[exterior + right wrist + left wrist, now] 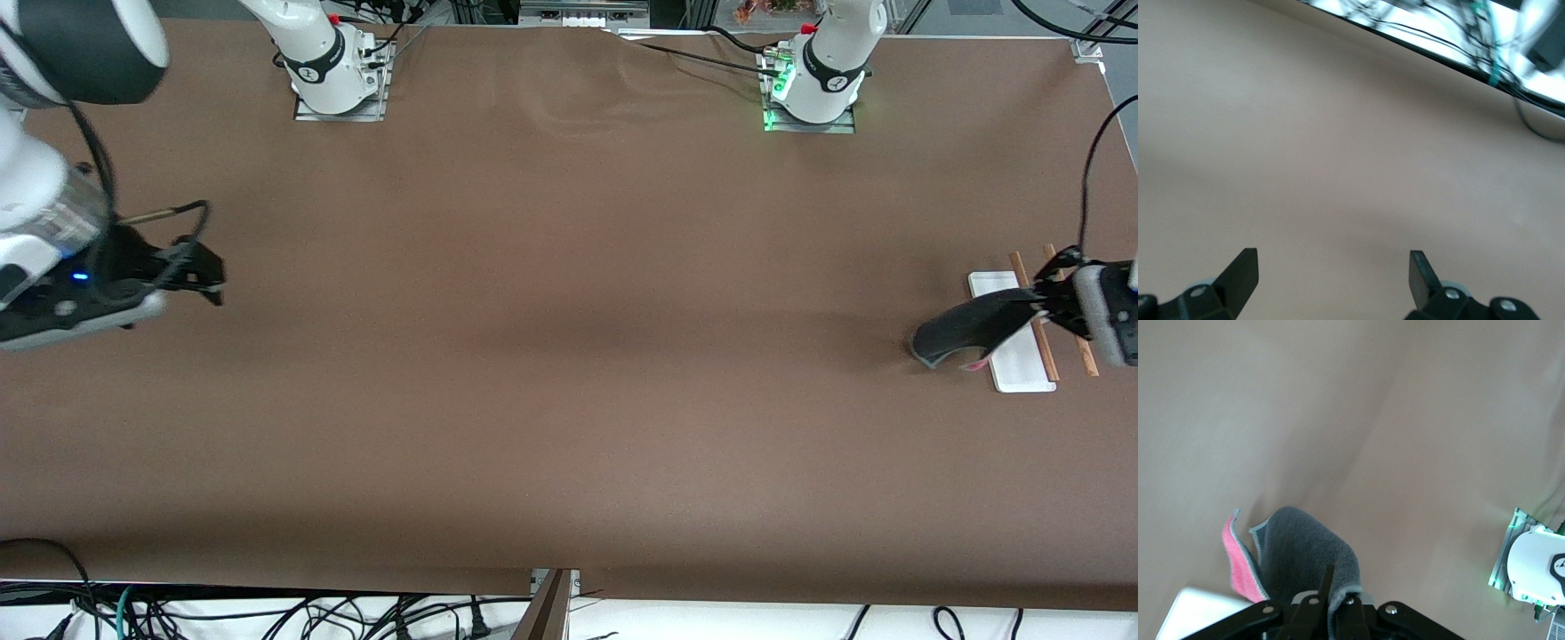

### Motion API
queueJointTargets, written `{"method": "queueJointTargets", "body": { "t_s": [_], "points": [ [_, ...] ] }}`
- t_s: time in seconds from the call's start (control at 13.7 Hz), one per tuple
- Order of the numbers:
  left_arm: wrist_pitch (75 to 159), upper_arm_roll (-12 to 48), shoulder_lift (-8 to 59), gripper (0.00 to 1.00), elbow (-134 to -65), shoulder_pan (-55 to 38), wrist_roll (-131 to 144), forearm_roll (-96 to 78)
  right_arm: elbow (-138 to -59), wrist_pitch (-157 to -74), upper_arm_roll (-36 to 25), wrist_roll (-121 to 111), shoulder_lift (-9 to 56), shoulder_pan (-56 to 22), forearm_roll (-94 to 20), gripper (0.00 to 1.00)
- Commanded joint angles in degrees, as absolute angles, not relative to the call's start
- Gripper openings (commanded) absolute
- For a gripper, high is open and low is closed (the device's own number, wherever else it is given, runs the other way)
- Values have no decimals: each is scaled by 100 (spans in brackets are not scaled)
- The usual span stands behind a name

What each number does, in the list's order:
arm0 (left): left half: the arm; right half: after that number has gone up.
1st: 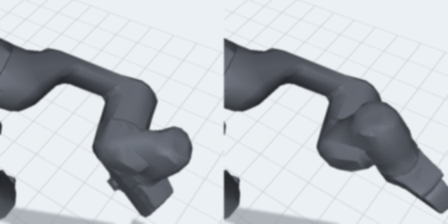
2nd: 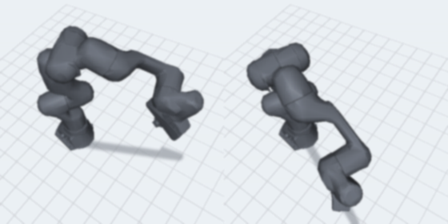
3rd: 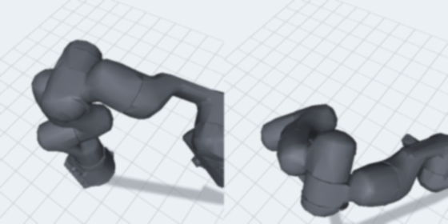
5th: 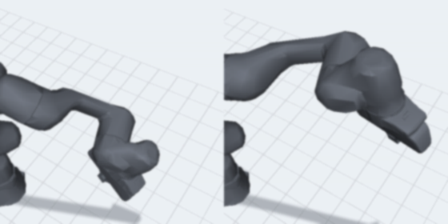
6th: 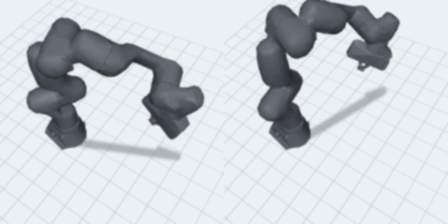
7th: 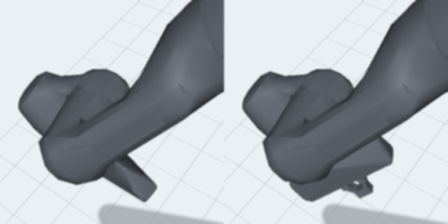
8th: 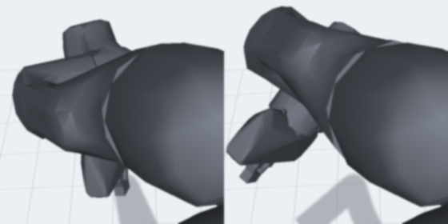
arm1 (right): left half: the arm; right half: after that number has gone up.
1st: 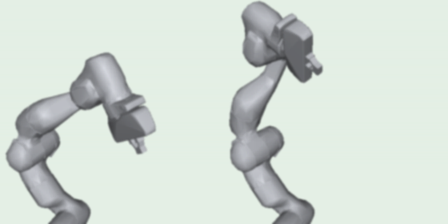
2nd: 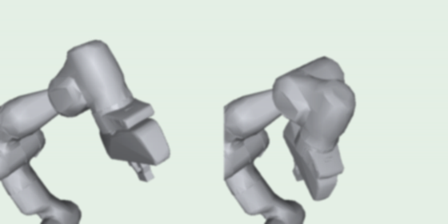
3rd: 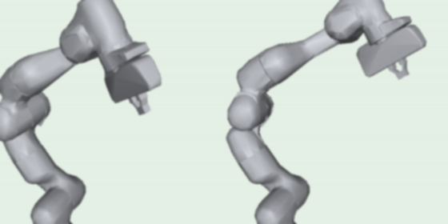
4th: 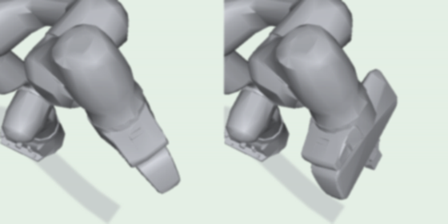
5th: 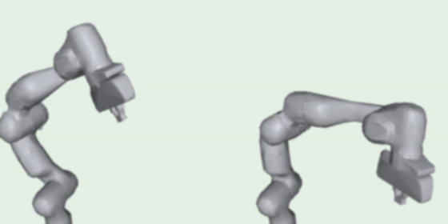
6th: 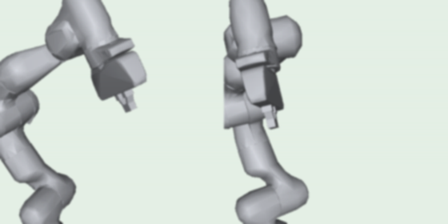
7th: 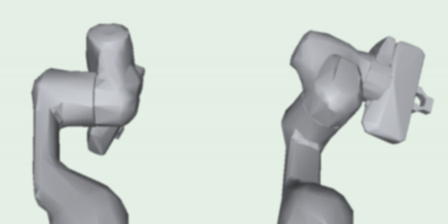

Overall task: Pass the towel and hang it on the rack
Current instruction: 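Lower the towel onto the white rack with the left gripper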

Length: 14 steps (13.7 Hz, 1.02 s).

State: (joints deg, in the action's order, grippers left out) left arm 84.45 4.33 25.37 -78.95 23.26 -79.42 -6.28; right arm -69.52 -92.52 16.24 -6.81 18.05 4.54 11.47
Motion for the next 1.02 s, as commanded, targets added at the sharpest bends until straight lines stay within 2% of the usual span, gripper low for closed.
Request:
{"method": "queueJointTargets", "body": {
  "t_s": [0.0,0.22,0.44,0.66,0.95],
  "points": [
    [8332,81,2619,0,-7594,2478,-7849,-448,-7408,-9168,1258,-633,1311,545,1169,100],
    [8682,-421,2689,0,-7559,2654,-7892,-422,-7471,-8789,1003,-650,1187,633,829,100],
    [9121,-632,2882,0,-7524,2839,-7919,-352,-7698,-8342,897,-580,994,633,589,100],
    [9868,-677,3233,0,-7523,3093,-7945,-176,-7866,-8017,739,-554,800,642,380,100],
    [10625,-677,3717,0,-7532,3366,-8218,-228,-7884,-7980,624,-377,773,615,290,100]
  ]
}}
